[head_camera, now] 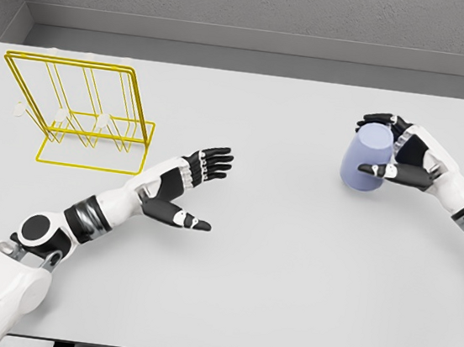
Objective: Place the cup on the cup holder with both arms
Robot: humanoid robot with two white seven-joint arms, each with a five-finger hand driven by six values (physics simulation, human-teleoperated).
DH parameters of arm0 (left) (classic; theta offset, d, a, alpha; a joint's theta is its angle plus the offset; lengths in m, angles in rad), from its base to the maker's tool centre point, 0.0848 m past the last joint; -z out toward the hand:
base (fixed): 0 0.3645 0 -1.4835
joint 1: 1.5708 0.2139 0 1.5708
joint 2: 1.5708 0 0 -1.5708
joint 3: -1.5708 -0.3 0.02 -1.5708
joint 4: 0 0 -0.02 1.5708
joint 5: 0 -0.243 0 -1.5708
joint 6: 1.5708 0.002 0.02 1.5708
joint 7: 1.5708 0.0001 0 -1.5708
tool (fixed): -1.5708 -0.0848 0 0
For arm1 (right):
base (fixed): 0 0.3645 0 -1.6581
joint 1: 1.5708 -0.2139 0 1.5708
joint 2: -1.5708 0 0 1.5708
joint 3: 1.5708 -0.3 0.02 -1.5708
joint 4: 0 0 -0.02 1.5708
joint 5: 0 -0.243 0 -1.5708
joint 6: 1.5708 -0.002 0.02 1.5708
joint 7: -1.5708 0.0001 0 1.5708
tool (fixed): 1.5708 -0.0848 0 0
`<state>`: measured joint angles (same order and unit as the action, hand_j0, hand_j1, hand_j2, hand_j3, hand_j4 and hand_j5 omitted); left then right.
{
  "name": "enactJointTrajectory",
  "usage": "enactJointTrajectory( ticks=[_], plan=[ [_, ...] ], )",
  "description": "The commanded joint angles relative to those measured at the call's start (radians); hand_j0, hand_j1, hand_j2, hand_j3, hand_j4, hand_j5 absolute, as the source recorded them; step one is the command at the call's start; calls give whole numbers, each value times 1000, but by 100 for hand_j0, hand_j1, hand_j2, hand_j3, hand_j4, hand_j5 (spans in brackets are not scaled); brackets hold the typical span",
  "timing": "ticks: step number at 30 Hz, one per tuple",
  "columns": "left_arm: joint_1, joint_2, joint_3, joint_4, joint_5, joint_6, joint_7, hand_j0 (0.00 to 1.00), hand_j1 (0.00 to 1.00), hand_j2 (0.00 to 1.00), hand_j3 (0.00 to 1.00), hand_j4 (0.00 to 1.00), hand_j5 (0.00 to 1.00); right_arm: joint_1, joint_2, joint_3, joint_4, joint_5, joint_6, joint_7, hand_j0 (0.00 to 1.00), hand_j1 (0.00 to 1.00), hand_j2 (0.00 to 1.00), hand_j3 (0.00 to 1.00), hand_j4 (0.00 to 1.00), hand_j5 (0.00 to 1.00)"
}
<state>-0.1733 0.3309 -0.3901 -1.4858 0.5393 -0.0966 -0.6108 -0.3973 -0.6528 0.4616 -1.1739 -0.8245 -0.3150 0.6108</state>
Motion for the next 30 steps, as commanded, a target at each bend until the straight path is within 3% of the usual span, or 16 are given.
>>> enactJointTrajectory(
  ticks=[1, 3, 13, 26, 30],
  plan=[
    [0, 10, -1, -1, 4, -5, 0, 100, 100, 100, 100, 100, 100, 0, 5, 17, -27, -5, 1, 0, 70, 70, 70, 70, 70, 70],
    [-2, 7, 0, -1, -59, -38, 0, 100, 100, 100, 100, 100, 100, 0, 7, 25, -49, -4, 1, 0, 70, 70, 70, 70, 70, 70],
    [-2, -7, 25, 4, -55, -37, 0, 100, 100, 100, 100, 100, 100, 0, 71, 60, -89, 38, -1, 0, 70, 70, 70, 70, 70, 70],
    [-17, -41, 33, 79, -70, -37, 0, 100, 100, 100, 100, 100, 100, -8, 160, 101, -89, 73, -1, 0, 70, 70, 70, 70, 70, 70],
    [-17, -47, 36, 81, -110, -38, 0, 100, 100, 100, 100, 100, 100, -6, 191, 114, -89, 82, -1, 0, 70, 70, 70, 70, 70, 70]
  ],
)
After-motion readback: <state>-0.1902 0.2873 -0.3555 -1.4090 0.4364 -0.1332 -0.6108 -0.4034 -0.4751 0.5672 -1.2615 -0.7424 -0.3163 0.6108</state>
